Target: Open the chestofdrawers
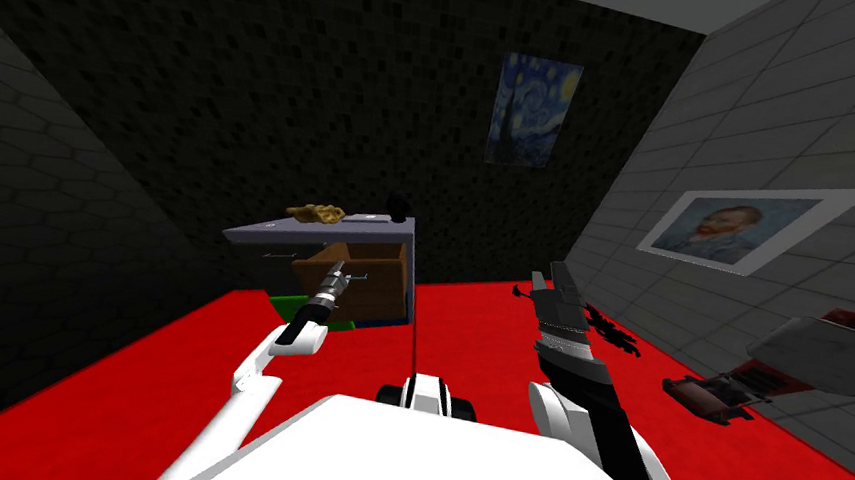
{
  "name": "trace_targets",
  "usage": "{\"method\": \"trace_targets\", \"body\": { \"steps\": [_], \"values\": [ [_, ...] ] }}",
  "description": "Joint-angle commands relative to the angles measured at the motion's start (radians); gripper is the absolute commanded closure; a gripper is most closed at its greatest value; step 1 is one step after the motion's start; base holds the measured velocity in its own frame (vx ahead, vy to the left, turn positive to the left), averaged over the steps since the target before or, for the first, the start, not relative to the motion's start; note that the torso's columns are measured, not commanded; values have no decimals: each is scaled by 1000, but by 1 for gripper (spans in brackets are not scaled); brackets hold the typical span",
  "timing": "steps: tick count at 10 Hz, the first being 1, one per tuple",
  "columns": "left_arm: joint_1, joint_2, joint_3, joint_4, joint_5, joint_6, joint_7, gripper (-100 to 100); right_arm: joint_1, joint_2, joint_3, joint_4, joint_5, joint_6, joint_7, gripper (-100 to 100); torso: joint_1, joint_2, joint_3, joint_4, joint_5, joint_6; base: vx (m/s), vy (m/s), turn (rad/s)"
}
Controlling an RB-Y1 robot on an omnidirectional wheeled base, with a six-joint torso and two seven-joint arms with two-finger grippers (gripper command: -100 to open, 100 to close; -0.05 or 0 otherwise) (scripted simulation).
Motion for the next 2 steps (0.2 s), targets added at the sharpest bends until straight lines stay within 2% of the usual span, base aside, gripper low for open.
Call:
{"method": "trace_targets", "body": {
  "steps": [1, 2],
  "values": [
    [0, 0, 0, 0, 0, 0, 0, 0, 0, 0, 0, 0, 0, 0, 0, 0, 0, 0, 0, 0, 0, 0, 0, 0, 0],
    [0, 0, 0, 0, 0, 0, 0, 0, 0, 0, 0, 0, 0, 0, 0, 0, 0, 0, 0, 0, 0, 0, 0, 0, 0]
  ]
}}
